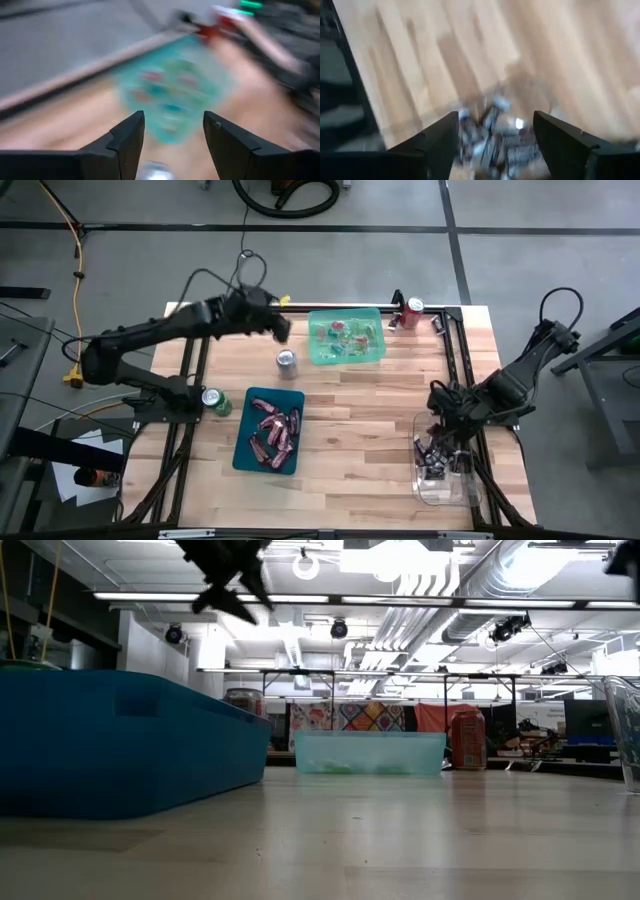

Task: Organize candy in baskets
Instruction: Put the dark brown chocolate bar into the transparent bin

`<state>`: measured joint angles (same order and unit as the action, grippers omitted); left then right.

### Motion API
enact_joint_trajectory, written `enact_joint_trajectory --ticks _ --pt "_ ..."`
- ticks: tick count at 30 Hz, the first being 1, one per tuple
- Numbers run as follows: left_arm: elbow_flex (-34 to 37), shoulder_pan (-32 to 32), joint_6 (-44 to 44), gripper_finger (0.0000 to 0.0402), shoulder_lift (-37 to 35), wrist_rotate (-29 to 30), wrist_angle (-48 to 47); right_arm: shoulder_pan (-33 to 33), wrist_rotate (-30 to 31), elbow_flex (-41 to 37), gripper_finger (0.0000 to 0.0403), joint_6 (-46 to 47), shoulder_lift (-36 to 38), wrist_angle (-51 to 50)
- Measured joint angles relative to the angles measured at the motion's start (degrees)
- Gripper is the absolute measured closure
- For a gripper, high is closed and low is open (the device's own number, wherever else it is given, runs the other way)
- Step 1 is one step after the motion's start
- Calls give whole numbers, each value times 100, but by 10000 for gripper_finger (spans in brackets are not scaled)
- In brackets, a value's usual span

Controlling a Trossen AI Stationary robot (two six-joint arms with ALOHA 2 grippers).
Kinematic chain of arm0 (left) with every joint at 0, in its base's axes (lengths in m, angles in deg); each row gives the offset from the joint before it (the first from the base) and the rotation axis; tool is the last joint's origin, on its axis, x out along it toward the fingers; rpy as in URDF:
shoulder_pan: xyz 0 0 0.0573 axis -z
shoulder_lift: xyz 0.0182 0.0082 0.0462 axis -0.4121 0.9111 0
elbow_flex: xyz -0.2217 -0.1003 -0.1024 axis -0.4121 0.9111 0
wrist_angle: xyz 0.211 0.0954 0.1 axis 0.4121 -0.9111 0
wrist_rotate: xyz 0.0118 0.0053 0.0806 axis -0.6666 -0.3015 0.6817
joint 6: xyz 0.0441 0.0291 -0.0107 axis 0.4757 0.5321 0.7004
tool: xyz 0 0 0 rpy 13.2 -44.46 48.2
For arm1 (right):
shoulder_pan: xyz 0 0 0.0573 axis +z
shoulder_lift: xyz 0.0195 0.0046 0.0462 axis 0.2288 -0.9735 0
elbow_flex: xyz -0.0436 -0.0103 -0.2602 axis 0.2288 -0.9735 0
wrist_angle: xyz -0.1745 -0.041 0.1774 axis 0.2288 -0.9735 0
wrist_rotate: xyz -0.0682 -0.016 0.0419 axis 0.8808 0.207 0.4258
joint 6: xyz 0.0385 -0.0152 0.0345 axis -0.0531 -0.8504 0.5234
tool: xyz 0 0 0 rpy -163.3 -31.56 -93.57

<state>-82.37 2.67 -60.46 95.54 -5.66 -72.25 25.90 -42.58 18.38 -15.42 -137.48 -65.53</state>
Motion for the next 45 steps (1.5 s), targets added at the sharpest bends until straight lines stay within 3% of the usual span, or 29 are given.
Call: enact_joint_trajectory --ticks 3,6,12,18,22,26,36,45 --pt "-138 -591 -223 210 4 887 -764 -189 761 172 142 -187 0 11" --pt "75 -1364 -647 210 50 995 -1126 -540 1383 192 141 -121 -2 34" --pt "975 -2836 -1722 210 633 878 -513 -1495 1647 193 140 -128 -11 146" --pt "1479 -3675 -2924 211 1389 818 520 -2428 1690 193 140 -20 -11 283" --pt "1500 -3925 -3051 211 1813 756 954 -2856 1689 193 140 163 -11 406" --pt "1495 -4046 -3344 211 2199 753 704 -3091 1622 193 140 169 -13 464" --pt "1147 -4117 -4379 211 2509 885 564 -3140 1591 193 140 169 -15 514" --pt "1178 -3882 -6157 211 2560 1208 342 -3140 1641 194 140 160 -15 528"
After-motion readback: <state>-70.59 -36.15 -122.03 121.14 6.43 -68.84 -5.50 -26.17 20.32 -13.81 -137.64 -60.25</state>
